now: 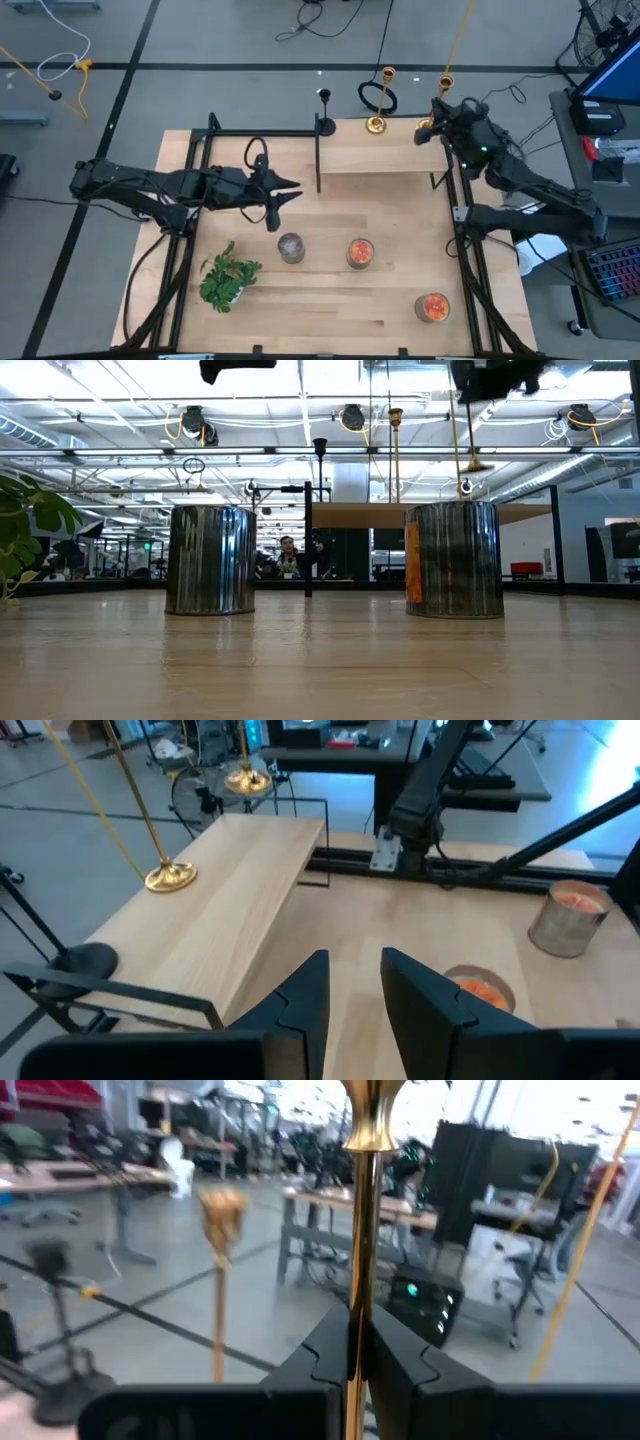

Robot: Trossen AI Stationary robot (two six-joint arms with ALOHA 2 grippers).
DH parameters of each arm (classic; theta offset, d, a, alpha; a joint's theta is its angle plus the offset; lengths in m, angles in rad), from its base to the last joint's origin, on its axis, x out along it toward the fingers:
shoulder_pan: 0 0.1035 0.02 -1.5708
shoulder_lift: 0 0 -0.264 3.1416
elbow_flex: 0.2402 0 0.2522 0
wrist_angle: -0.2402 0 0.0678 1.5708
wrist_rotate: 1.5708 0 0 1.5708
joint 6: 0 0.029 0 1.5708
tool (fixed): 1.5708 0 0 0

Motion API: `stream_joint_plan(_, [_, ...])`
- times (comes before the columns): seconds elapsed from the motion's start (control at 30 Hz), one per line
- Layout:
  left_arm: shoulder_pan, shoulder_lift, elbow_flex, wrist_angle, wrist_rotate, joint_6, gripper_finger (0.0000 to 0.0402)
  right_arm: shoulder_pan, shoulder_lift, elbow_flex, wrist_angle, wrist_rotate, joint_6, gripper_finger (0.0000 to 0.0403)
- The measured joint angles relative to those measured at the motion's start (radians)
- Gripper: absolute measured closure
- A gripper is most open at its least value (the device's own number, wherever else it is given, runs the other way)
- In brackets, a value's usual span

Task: Pick & Place candle stick holders
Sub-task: Put the gold candle holder on the shelf

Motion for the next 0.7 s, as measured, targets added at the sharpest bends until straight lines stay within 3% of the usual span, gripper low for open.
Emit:
stream_joint_plan(0.33, [0.0,0.0,0.0,-0.036,-0.007,-0.001,0.0304,-0.227,0.042,-0.251,0.358,-0.09,0.061,0.0389])
stream_joint_plan(0.7, [0.0,0.0,0.0,-0.036,-0.007,-0.013,0.0304,-0.335,0.057,-0.318,0.393,-0.14,0.124,0.0389])
